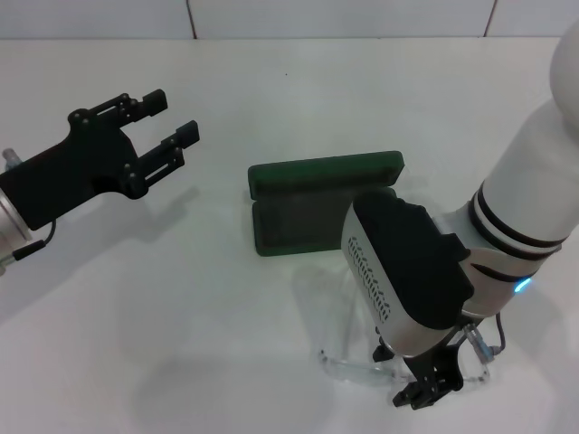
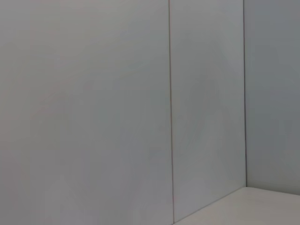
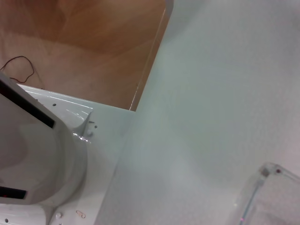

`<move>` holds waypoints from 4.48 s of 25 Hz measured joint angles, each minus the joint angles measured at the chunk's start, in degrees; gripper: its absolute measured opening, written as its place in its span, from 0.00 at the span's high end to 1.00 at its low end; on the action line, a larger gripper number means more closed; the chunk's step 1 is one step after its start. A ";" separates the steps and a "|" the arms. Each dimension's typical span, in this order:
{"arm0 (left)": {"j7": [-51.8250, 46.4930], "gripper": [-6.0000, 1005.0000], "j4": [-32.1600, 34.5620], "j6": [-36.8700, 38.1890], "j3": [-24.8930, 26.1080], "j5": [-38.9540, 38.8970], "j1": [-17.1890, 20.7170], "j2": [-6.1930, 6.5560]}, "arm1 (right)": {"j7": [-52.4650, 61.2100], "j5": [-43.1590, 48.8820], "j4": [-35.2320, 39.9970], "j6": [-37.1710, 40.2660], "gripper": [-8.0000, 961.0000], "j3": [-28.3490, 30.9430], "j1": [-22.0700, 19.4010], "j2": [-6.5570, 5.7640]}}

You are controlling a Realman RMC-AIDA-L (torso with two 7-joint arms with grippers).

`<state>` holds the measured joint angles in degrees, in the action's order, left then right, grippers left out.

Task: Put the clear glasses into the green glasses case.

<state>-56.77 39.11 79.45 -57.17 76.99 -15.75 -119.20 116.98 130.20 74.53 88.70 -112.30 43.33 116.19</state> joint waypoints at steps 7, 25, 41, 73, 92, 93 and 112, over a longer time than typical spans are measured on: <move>0.37 0.44 0.00 -0.12 0.04 -0.03 -0.25 -0.08 | -0.32 0.20 -0.09 -0.03 0.50 0.04 -0.02 0.00; -0.24 0.44 -2.37 8.14 0.03 -1.81 -0.27 -0.19 | -20.72 -8.09 6.82 10.93 0.86 28.87 -10.82 -0.46; -4.02 0.44 -10.66 27.41 -0.66 0.26 -6.56 -0.03 | -75.83 -41.82 -21.48 4.41 0.86 36.94 -19.12 -0.38; -6.86 0.44 -13.61 21.38 -2.55 -2.37 -12.14 0.61 | -82.72 -46.19 -27.14 3.83 0.86 36.94 -19.39 -0.27; -5.89 0.44 -11.98 22.56 -1.42 -5.09 -10.37 1.39 | -82.56 -48.10 -30.39 1.51 0.86 38.49 -18.70 -0.33; -5.93 0.44 -11.97 23.70 -1.53 -5.05 -10.60 1.30 | -82.36 -48.06 -30.59 1.41 0.86 38.26 -18.41 -0.31; -7.42 0.44 -14.83 23.43 -2.92 2.57 -18.35 -0.19 | -80.92 -49.30 -33.63 4.55 0.87 36.57 -14.27 -0.10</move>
<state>-64.20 24.28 102.89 -60.08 79.56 -34.10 -119.39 36.06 80.89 40.90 93.25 -75.74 29.06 116.10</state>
